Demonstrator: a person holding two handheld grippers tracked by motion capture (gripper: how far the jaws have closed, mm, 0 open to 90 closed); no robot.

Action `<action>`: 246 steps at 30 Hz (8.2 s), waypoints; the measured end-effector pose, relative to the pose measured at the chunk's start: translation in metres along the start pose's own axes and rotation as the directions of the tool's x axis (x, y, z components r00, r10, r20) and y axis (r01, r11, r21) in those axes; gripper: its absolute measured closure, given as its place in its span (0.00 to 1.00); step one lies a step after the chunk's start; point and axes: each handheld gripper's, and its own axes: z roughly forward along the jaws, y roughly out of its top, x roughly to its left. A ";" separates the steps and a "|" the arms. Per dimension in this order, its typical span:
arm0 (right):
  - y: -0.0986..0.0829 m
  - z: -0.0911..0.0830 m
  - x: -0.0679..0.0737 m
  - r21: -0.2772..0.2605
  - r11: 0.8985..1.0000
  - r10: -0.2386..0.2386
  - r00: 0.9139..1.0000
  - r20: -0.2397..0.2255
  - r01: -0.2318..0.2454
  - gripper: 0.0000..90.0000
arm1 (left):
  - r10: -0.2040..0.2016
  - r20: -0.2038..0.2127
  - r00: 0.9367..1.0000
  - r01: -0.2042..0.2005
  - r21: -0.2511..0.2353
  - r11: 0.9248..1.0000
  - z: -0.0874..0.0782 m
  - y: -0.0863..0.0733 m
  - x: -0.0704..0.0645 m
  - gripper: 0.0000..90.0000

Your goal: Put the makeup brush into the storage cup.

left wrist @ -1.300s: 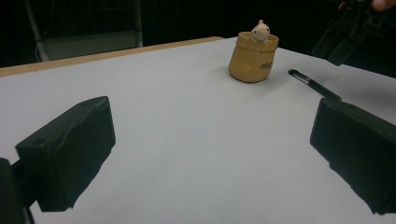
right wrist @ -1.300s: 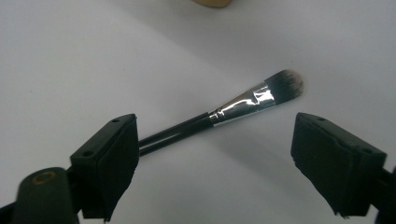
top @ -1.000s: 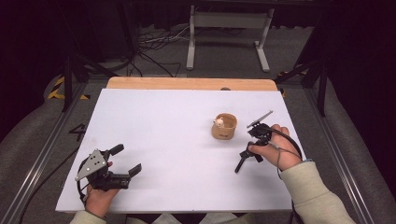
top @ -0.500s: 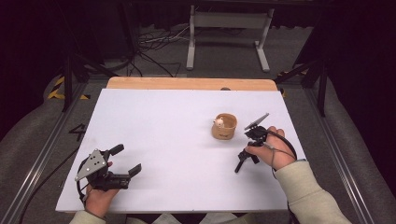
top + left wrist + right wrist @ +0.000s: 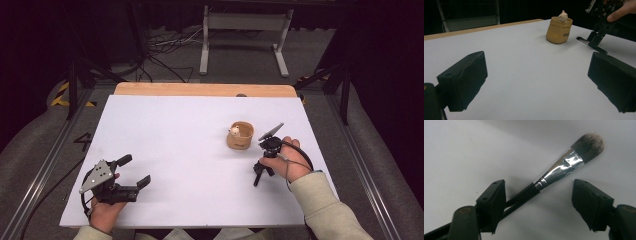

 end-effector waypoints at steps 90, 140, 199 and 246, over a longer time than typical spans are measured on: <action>-0.037 -0.083 -0.002 -0.773 0.626 -0.134 0.991 0.028 0.106 0.89 | 0.005 0.016 1.000 -0.005 0.016 1.000 0.004 -0.001 -0.002 0.02; 0.017 -0.067 0.022 -0.905 0.405 -0.132 0.987 0.087 0.133 0.89 | 0.007 0.018 1.000 -0.007 0.012 1.000 0.003 -0.001 0.000 0.02; 0.029 -0.003 0.012 -0.873 0.478 -0.117 0.992 0.044 0.095 0.89 | -0.003 0.031 1.000 0.002 0.016 1.000 0.004 -0.002 0.000 0.02; -0.057 -0.059 0.011 -0.931 0.300 -0.446 0.893 0.056 0.208 0.03 | 0.004 0.046 0.999 -0.005 0.012 1.000 0.004 0.001 -0.003 0.02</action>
